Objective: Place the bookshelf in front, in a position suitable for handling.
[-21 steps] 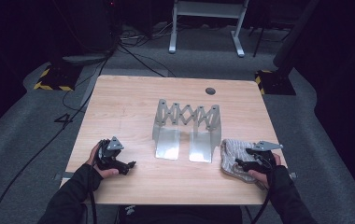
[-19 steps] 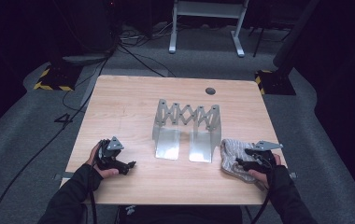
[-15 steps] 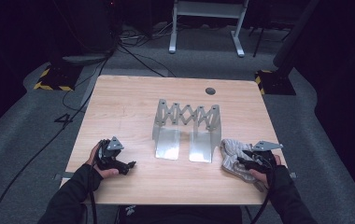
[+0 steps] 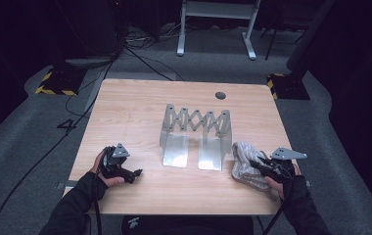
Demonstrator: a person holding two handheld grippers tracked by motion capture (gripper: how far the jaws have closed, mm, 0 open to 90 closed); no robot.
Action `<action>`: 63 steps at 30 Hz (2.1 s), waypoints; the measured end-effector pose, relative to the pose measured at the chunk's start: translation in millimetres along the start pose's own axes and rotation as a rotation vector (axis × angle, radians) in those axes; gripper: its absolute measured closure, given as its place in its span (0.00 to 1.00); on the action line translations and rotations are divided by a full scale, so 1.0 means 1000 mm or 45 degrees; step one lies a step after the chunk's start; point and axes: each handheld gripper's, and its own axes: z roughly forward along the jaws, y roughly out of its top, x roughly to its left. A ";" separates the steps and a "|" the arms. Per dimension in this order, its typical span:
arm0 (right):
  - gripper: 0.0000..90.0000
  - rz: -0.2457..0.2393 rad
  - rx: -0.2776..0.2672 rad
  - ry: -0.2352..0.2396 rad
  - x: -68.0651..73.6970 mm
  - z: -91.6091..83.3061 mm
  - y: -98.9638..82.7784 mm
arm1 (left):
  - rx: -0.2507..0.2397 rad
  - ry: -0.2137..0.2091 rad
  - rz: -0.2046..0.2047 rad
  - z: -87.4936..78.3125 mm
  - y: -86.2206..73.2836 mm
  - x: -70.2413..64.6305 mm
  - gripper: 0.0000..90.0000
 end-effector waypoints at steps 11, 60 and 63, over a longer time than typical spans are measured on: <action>0.81 -0.044 -0.332 0.026 0.025 -0.041 0.051 | -0.002 -0.006 0.002 0.000 0.000 0.000 0.00; 0.81 -0.200 -0.170 -0.215 0.103 0.060 0.081 | -0.001 -0.012 0.012 0.001 0.001 0.000 0.01; 0.81 -0.195 -0.238 -0.259 0.101 0.042 0.092 | -0.001 -0.013 0.011 0.001 0.001 0.000 0.01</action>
